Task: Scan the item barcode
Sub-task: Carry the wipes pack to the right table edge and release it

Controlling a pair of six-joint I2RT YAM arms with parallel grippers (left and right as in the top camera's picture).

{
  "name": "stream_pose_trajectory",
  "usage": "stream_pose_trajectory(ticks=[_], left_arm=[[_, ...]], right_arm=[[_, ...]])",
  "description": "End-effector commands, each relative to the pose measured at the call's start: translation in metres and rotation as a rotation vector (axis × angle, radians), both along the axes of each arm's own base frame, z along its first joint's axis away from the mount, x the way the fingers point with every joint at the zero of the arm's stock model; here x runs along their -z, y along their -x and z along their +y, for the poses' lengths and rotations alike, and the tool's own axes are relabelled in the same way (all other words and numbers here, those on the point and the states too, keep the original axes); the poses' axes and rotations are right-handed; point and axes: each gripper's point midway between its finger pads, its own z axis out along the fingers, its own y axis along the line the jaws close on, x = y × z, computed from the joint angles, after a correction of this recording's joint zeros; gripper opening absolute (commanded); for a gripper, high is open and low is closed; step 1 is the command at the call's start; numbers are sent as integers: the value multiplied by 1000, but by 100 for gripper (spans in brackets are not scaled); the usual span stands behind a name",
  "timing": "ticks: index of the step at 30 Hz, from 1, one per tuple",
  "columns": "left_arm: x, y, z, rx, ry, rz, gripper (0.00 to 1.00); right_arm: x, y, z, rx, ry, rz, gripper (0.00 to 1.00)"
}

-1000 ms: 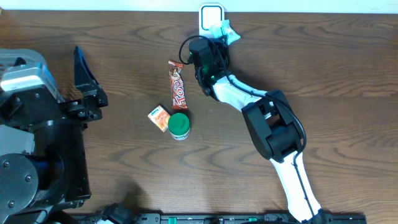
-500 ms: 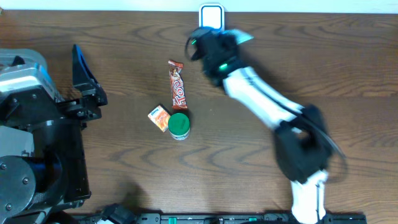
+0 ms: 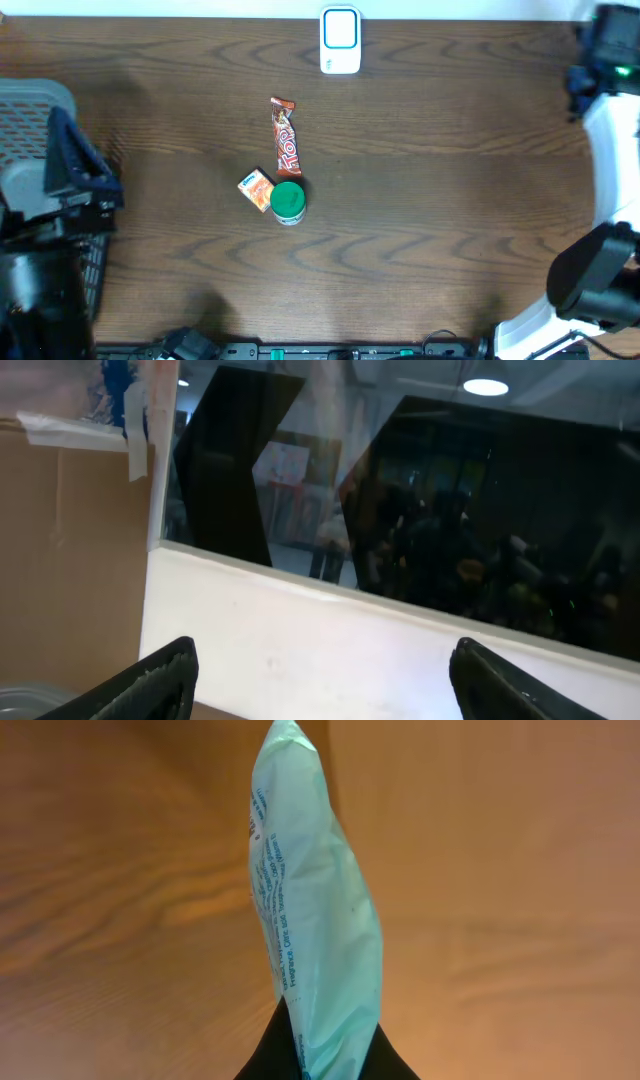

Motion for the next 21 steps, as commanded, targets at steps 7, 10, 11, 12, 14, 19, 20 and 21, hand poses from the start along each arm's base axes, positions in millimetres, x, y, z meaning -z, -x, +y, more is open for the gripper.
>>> stream_pose_trajectory(ticks=[7, 10, 11, 12, 14, 19, 20, 21], left_arm=[[1, 1, 0, 9, 27, -5, 81], [1, 1, 0, 9, 30, -5, 81], [2, 1, 0, 9, 29, -4, 81], [2, 1, 0, 9, 29, -3, 81], [2, 1, 0, 9, 29, -3, 81], [2, 1, 0, 9, 29, -4, 81], [2, 1, 0, 9, 29, -4, 81], [2, 1, 0, 9, 29, -3, 81]], right_arm=[[123, 61, -61, 345, -271, -8, 1], [159, 81, -66, 387, -283, 51, 1], [161, 84, -67, 392, -273, 58, 1], [159, 85, -68, 397, -250, 63, 2], [142, 86, -74, 427, -155, 65, 73], [89, 61, -56, 377, -65, -3, 99], [75, 49, -42, 341, -87, -47, 99], [65, 38, -25, 296, -125, -82, 99]])
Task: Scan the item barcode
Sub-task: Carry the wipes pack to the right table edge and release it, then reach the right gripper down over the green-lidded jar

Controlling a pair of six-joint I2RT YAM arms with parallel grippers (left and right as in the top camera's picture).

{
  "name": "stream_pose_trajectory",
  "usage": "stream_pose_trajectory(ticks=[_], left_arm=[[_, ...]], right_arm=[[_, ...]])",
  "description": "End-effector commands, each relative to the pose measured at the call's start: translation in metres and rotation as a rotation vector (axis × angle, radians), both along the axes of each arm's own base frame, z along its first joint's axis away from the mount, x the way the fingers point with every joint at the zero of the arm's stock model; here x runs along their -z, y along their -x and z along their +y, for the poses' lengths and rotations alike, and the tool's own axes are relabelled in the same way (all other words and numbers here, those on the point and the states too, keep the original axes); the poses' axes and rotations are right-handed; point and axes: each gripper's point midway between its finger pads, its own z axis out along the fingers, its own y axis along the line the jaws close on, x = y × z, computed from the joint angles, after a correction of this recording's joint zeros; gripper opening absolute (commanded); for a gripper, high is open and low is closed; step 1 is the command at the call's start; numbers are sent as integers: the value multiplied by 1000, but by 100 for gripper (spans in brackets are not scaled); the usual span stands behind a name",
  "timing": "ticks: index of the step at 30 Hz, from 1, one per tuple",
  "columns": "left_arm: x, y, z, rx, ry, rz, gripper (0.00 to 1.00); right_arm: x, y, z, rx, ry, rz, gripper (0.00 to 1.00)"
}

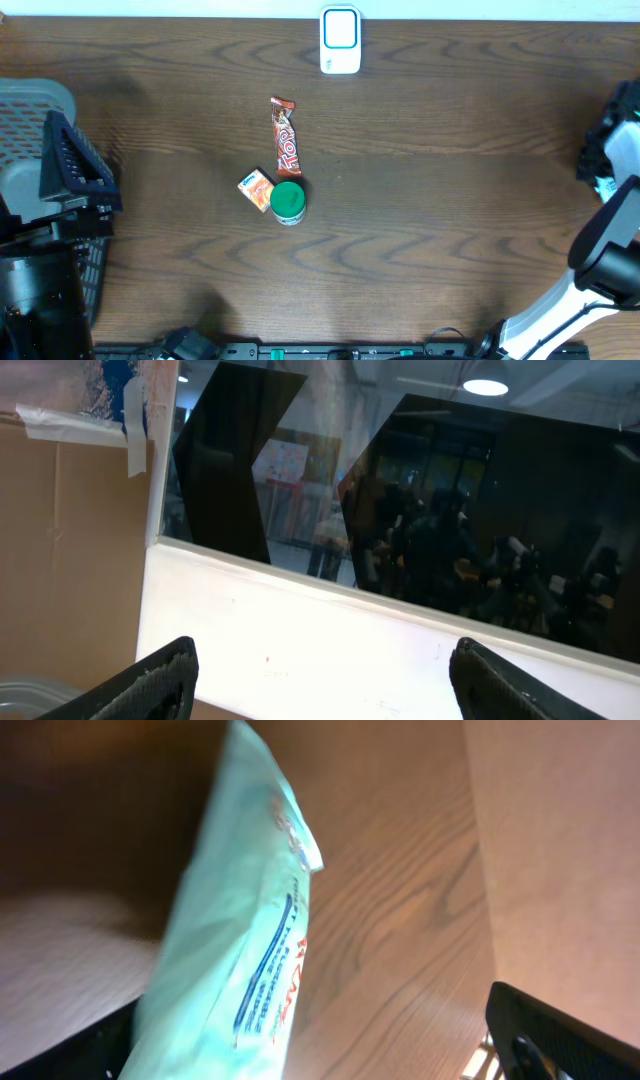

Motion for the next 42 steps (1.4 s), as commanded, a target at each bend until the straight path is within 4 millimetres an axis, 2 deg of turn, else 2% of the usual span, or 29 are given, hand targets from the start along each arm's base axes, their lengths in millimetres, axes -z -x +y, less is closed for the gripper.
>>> stream_pose_trajectory(ticks=[1, 4, 7, 9, 10, 11, 13, 14, 15, 16, 18, 20, 22, 24, 27, 30, 33, 35, 39, 42], left_arm=[[0, 0, 0, 5, 15, -5, 81], [0, 0, 0, 5, 16, -5, 81], [0, 0, 0, 5, 16, -6, 81], [0, 0, 0, 5, 17, -8, 81], [0, 0, 0, 5, 17, -8, 81], [-1, 1, 0, 5, 18, -10, 81], [-1, 1, 0, 5, 18, -11, 81], [-1, 1, 1, 5, 19, -12, 81], [-1, 2, 1, 5, 21, -14, 81], [-2, 3, 2, 5, 22, -16, 81], [-2, 4, 3, 5, 24, -19, 81], [-2, 5, 3, 5, 25, -21, 81], [-3, 6, 3, 5, 26, -23, 81], [-3, 7, 4, 5, 28, -26, 81], [-4, 11, 6, 5, 33, -33, 81], [-5, 14, 9, 5, 38, -42, 81], [-6, 17, 10, 5, 42, -48, 81], [-6, 19, 11, 5, 44, -52, 81], [-7, 23, 14, 6, 49, -60, 81], [-8, 27, 16, 6, 55, -70, 81]], right_arm=[[-80, -50, 50, -113, 5, -239, 99], [-106, -84, 140, -345, -227, -374, 99], [-132, -93, 250, -605, -499, -466, 99], [-149, -82, 332, -783, -720, -496, 99], [-155, -76, 359, -843, -794, -500, 99], [-167, -55, 429, -1005, -984, -479, 99], [-172, -31, 488, -1145, -1124, -431, 99], [-171, -26, 503, -1163, -1138, -421, 99], [-162, -23, 520, -1041, -1150, -408, 99], [-154, -24, 522, -898, -1138, -411, 99], [-128, -18, 517, -503, -1091, -406, 99], [-105, 2, 518, -178, -1068, -363, 99], [-97, 10, 535, -148, -1079, -341, 99], [-94, 14, 553, -188, -1083, -337, 99], [-91, 21, 564, -193, -1067, -347, 99], [-92, 36, 580, -47, -1128, -325, 99], [-81, 59, 579, 283, -1094, -291, 99], [-74, 70, 579, 437, -1056, -276, 99], [-60, 75, 591, 591, -1038, -255, 99], [-48, 68, 607, 627, -1071, -231, 98]])
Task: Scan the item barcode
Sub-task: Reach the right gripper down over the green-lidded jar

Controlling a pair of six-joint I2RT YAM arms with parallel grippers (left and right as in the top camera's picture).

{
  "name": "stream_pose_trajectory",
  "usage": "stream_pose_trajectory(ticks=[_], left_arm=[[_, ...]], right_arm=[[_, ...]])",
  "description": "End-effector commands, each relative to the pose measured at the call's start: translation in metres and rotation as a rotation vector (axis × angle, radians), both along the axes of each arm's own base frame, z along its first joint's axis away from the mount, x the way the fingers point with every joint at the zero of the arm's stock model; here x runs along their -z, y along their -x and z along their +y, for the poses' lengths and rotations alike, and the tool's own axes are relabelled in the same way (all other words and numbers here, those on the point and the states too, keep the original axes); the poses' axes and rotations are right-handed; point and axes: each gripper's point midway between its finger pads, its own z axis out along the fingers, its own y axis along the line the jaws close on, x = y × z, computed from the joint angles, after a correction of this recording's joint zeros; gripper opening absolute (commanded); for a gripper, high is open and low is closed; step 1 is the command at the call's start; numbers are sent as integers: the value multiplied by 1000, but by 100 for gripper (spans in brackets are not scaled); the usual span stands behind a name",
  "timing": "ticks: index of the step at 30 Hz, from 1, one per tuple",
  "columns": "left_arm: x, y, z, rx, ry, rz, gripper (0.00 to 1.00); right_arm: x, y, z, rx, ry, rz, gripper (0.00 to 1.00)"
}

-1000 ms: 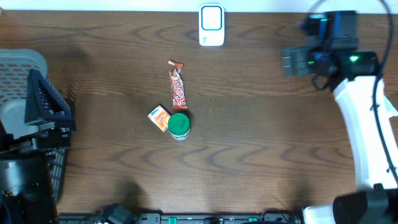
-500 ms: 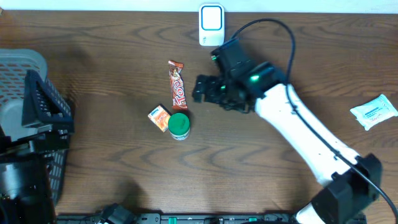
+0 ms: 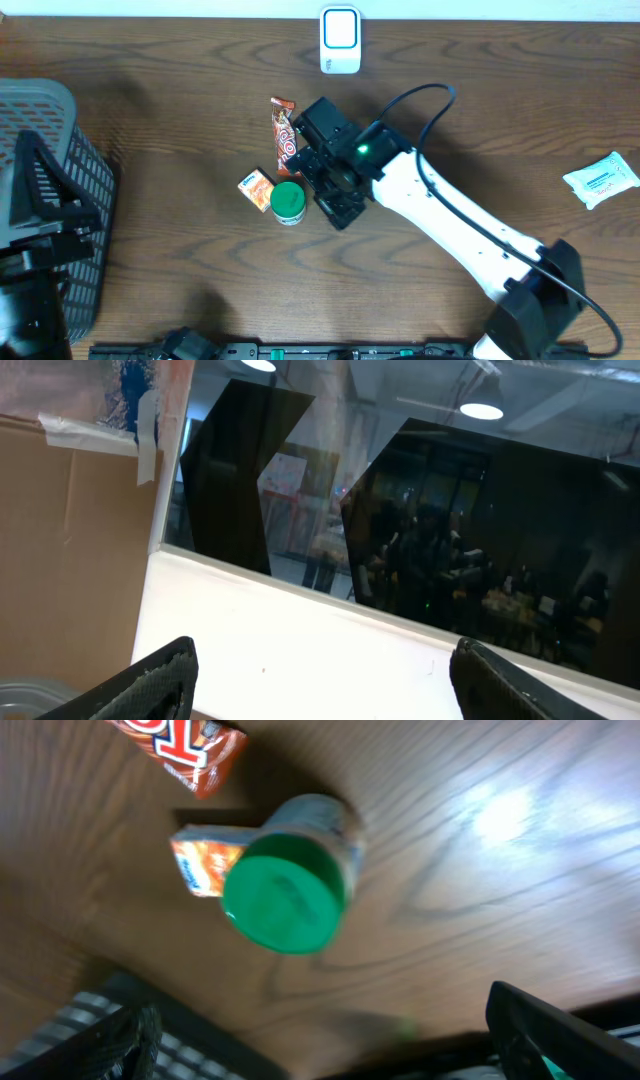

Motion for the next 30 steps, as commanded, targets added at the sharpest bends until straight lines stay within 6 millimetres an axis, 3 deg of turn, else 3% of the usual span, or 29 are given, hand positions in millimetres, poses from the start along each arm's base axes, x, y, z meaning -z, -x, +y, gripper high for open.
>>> stream_pose_trajectory(ticks=[1, 7, 18, 24, 28, 29, 30], left_arm=[[-2, 8, 5, 4, 21, -24, 81], [-3, 13, 8, 4, 28, -35, 81], [-4, 14, 8, 4, 29, -37, 81], [-4, 14, 8, 4, 29, -37, 81], [-3, 14, 8, 4, 28, -37, 81], [-3, 14, 8, 4, 29, -36, 81], [-3, 14, 8, 4, 29, -37, 81]], right_arm=[[22, -1, 19, 141, -43, 119, 98], [58, -2, 33, 141, -43, 199, 98], [90, -5, 48, 192, -38, 243, 99], [119, -5, 54, 198, -20, 273, 99], [131, -4, 56, 194, -10, 288, 96], [131, -4, 56, 194, -10, 287, 93], [130, -4, 56, 189, -10, 283, 84]])
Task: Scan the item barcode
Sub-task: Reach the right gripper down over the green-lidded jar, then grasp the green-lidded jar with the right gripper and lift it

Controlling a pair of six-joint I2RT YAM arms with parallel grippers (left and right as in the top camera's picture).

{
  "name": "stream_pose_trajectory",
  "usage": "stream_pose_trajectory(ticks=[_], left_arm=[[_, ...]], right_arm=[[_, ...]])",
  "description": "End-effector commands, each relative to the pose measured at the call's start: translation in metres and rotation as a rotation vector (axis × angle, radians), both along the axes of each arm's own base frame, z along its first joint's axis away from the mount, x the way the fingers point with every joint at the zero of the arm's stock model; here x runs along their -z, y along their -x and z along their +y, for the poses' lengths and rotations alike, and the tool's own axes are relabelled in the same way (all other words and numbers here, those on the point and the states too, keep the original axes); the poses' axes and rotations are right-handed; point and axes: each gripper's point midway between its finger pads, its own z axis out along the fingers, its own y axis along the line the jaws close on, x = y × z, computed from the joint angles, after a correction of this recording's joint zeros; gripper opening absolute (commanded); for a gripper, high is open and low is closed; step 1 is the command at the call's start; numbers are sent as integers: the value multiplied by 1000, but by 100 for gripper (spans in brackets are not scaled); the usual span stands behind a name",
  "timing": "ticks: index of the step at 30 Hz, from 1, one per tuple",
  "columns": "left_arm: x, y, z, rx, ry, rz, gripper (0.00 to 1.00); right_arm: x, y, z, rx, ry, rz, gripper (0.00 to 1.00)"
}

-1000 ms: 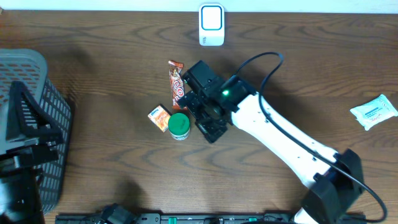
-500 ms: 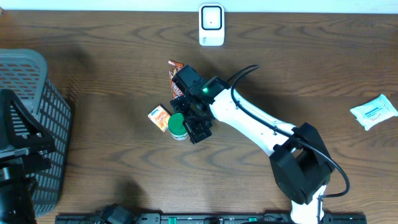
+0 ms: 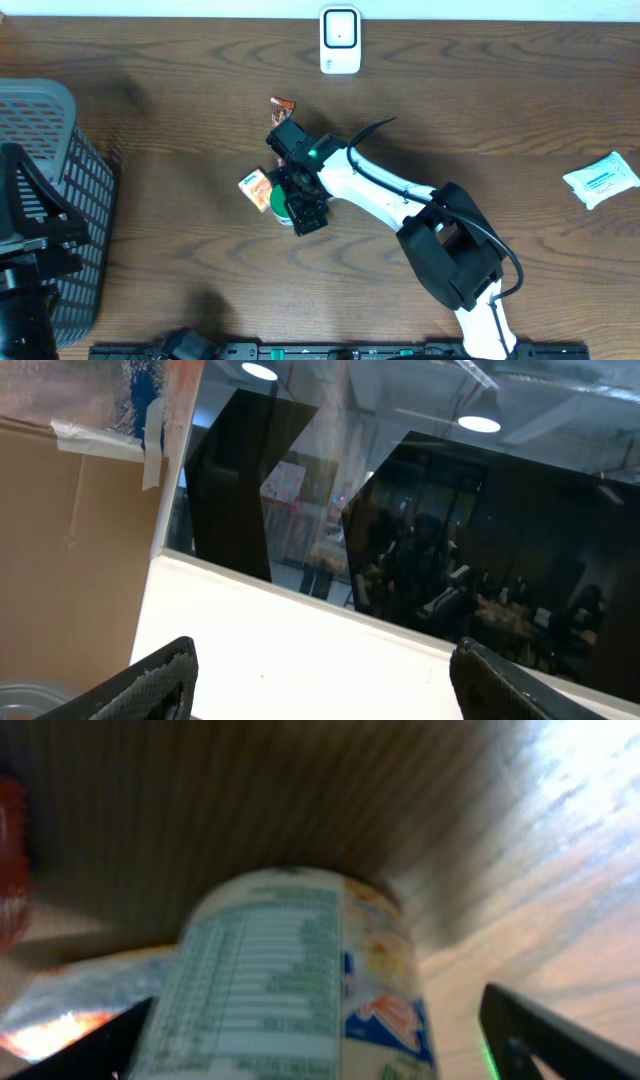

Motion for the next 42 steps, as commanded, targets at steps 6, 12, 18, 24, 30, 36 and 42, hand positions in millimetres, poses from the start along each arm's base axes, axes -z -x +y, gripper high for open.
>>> stream_pose_trajectory(ticks=[6, 12, 18, 24, 30, 36, 42], left_arm=[[-1, 3, 2, 4, 14, -13, 81], [-1, 3, 2, 4, 14, -12, 81], [-1, 4, 2, 4, 15, -15, 81], [-1, 5, 3, 4, 17, -17, 81], [-1, 5, 3, 4, 16, -15, 81], [0, 5, 3, 4, 14, -13, 81], [0, 5, 3, 4, 13, -11, 81]], right_arm=[[3, 5, -7, -45, 27, 11, 56], [5, -1, -31, -185, 54, -15, 55], [-1, -32, -82, -495, 109, -155, 56], [-8, -54, -149, -870, 118, -229, 58], [-6, -55, -189, -962, 229, -179, 73], [-23, -55, -187, -964, 229, -199, 99], [-59, -61, -187, -963, 255, -291, 99]])
